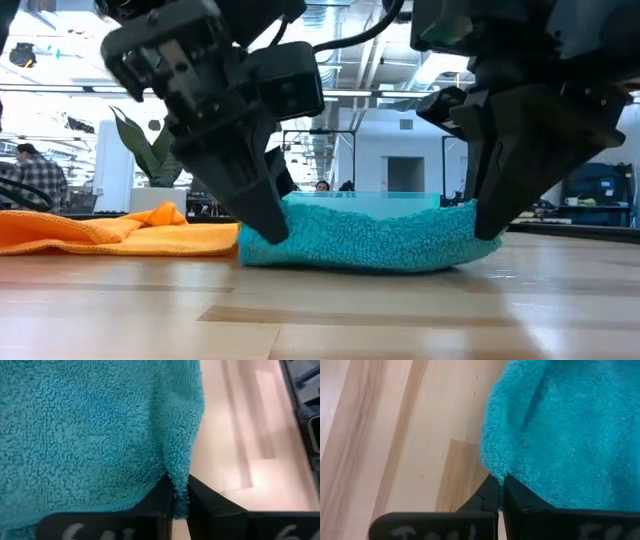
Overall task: Roll microfiber towels into tight, uniform cylinder then place into a basket
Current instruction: Roll the blue microfiber towel
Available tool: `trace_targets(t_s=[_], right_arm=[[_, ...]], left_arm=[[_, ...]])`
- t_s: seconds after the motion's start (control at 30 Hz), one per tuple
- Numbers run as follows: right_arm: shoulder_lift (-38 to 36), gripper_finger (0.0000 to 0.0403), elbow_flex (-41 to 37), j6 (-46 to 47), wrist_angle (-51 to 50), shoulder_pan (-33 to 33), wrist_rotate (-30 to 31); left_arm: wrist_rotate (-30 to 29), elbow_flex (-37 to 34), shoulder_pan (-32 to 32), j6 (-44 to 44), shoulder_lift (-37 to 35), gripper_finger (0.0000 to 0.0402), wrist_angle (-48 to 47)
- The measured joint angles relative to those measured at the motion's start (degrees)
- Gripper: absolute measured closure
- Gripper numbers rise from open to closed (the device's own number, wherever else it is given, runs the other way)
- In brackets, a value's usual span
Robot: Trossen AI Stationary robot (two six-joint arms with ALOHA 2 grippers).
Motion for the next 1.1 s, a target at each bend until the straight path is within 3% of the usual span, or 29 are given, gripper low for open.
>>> trace_targets(t_s=[0.47,0.73,1.1], right_arm=[[-1.5,0.0385,0.3,5.1,-1.1,-1.2,5.0],[-3.9,0.0387,0.3,12.1,-1.6,-1.8,11.7],[-2.4,0.0387,-1.6,21.0,-2.7,-6.3,8.5]], left_arm=[[1.7,0.5,-0.9,-3.2,0.0,0.0379,-2.8],[1.2,0.5,-0.9,-3.2,0.0,0.0379,-2.2],[0.3,0.5,-0.8,-3.1,-0.1,0.0379,-1.4]])
